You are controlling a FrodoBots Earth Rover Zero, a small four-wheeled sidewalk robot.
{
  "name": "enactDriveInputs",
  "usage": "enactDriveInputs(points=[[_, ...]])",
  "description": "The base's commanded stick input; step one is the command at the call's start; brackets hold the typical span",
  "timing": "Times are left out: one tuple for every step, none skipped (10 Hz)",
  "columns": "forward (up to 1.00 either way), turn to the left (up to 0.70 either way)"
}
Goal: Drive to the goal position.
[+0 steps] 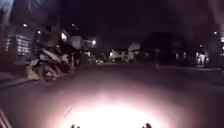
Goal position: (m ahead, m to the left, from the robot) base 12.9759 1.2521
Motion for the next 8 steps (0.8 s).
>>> enactDriveInputs(points=[[0.85,0.0],[0.85,0.0],[0.85,0.0],[0.85,0.0],[0.85,0.0],[0.85,0.0],[0.85,0.0],[0.85,0.0]])
